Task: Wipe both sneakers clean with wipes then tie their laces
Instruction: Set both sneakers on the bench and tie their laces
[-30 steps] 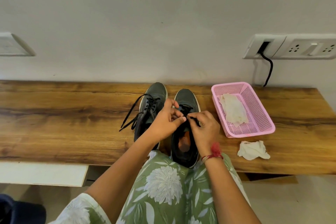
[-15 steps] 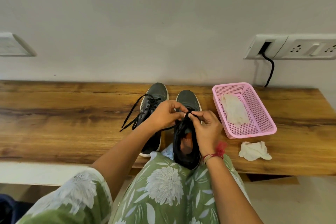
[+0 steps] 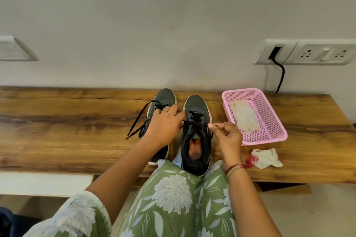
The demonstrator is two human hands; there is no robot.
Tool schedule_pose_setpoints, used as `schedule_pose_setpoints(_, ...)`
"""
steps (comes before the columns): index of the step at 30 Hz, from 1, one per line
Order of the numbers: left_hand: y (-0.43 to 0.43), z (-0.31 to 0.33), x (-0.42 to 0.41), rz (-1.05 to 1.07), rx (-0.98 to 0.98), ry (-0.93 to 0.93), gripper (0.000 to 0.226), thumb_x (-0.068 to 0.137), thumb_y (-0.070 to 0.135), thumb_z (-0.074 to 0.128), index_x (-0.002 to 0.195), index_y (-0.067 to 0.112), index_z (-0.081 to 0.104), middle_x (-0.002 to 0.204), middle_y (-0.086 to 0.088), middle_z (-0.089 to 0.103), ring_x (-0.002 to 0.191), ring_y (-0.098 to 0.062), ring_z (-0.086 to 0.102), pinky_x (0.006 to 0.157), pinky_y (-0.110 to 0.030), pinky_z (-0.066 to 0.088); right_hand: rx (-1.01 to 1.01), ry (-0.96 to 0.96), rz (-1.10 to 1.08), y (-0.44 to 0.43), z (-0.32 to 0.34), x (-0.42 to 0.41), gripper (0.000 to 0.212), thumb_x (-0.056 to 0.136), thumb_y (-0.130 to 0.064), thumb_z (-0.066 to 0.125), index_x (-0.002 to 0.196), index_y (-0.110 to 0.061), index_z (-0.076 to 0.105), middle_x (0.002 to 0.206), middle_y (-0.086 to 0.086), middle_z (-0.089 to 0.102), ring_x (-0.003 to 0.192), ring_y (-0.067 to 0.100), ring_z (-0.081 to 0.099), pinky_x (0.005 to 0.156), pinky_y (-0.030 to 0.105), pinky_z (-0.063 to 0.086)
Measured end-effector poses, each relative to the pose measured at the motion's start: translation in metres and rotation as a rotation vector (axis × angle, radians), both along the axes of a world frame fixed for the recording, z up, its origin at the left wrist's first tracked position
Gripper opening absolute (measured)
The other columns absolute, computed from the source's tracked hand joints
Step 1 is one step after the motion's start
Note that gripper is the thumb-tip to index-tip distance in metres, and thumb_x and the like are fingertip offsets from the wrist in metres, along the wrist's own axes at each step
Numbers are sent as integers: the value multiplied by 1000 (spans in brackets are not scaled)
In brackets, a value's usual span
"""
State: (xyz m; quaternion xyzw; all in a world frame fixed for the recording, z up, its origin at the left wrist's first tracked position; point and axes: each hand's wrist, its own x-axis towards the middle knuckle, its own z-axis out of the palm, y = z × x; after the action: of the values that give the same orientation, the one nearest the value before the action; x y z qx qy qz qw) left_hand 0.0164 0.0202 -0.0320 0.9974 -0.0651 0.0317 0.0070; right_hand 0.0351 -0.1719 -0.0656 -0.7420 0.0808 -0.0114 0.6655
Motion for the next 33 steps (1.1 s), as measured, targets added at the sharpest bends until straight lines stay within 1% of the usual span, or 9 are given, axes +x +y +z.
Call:
schedule_pose_setpoints(4,0,3,-5,39,-14,1,27,99,31,42,121,22,55,132,-3,47,119,-25,46,93,-42,39,92,104,-71,2,-1,-3,17,78,-18,76,64,-15,67,74,4,66,74,10,60,80,23,43)
schedule_pose_setpoints(9,-3,2,-4,62,-77,61,27,99,32,44,120,22,56,131,0,45,121,-22,42,96,-39,37,72,82,-64,7,3,-8,17,80,-20,75,68,-10,67,76,7,67,74,12,60,74,18,42)
schedule_pose_setpoints(14,2,11,0,145,-157,18,18,94,34,54,108,30,65,129,7,46,123,-20,41,96,-38,34,31,116,-108,3,2,-4,15,78,-20,76,67,-14,68,74,3,69,75,13,63,87,32,48)
schedule_pose_setpoints(19,-1,11,-1,168,-193,91,18,94,33,55,108,27,65,127,5,46,123,-21,40,98,-40,34,-39,90,-102,3,6,-6,19,78,-21,76,62,-22,65,72,1,68,75,16,63,87,35,49)
schedule_pose_setpoints(22,-4,11,-2,185,-191,79,18,94,32,55,108,26,65,126,4,47,121,-21,42,97,-40,36,-40,132,-107,3,9,-7,16,79,-21,75,65,-20,67,74,2,69,78,17,63,88,36,49)
schedule_pose_setpoints(26,-2,12,-3,175,-332,85,22,95,26,54,114,22,62,125,0,49,120,-23,46,95,-39,41,128,122,-182,10,32,-22,8,82,-16,71,89,-15,66,88,-4,65,86,11,60,78,21,49)
schedule_pose_setpoints(28,3,13,-1,209,-448,71,28,95,23,53,123,18,58,129,-5,49,124,-25,43,98,-40,40,289,141,-244,16,48,-41,6,86,-15,66,90,-17,63,91,-4,62,88,12,57,78,21,46)
schedule_pose_setpoints(31,4,21,8,246,-557,22,29,96,11,48,122,14,58,129,-9,49,125,-28,41,100,-38,37,669,374,-187,35,64,-67,10,91,-6,57,99,-9,63,92,6,62,89,16,59,88,28,49)
schedule_pose_setpoints(33,1,24,18,230,-558,57,31,95,8,44,121,15,59,129,-10,49,125,-29,41,100,-40,37,801,536,-196,46,66,-73,17,93,-4,53,108,-2,61,96,10,61,94,19,58,94,30,47)
